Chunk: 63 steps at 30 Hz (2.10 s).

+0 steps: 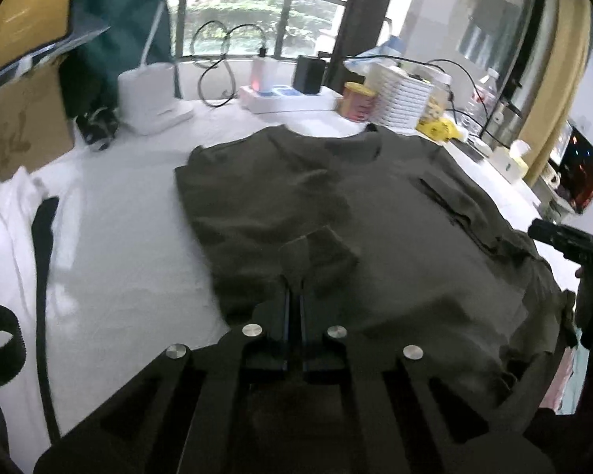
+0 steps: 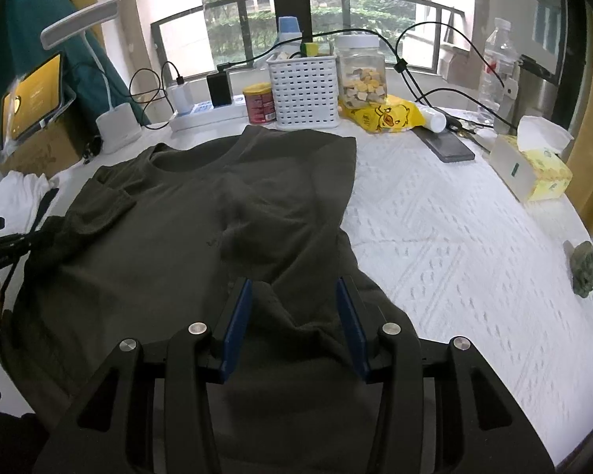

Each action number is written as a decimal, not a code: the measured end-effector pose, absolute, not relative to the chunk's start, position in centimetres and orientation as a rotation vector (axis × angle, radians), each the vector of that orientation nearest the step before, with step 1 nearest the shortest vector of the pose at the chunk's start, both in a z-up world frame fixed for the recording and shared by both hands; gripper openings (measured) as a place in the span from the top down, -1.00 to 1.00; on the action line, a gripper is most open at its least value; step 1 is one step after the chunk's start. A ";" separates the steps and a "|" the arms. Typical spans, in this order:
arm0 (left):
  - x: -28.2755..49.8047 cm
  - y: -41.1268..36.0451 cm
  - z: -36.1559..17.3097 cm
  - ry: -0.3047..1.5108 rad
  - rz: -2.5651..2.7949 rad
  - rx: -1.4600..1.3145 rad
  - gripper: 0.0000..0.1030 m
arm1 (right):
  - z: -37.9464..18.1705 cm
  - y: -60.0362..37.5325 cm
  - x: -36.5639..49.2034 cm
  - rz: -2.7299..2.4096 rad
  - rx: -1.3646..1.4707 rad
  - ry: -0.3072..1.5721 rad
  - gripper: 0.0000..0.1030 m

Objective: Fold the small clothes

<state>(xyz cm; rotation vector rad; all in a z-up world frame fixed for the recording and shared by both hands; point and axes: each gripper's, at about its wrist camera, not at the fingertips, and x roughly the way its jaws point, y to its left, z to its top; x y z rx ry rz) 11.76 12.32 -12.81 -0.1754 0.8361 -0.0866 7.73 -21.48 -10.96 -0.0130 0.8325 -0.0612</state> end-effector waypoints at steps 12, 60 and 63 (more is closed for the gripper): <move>12.0 6.4 -14.6 0.986 -0.235 -0.030 0.95 | -11.0 -23.4 6.2 -0.076 0.022 0.821 0.09; 16.6 6.0 -13.5 0.948 -0.208 -0.107 -0.20 | -14.8 -19.3 10.4 0.145 0.069 1.022 0.09; 16.0 5.8 -13.2 0.934 -0.212 -0.106 -0.20 | -14.7 -19.2 9.7 0.135 0.066 1.021 0.09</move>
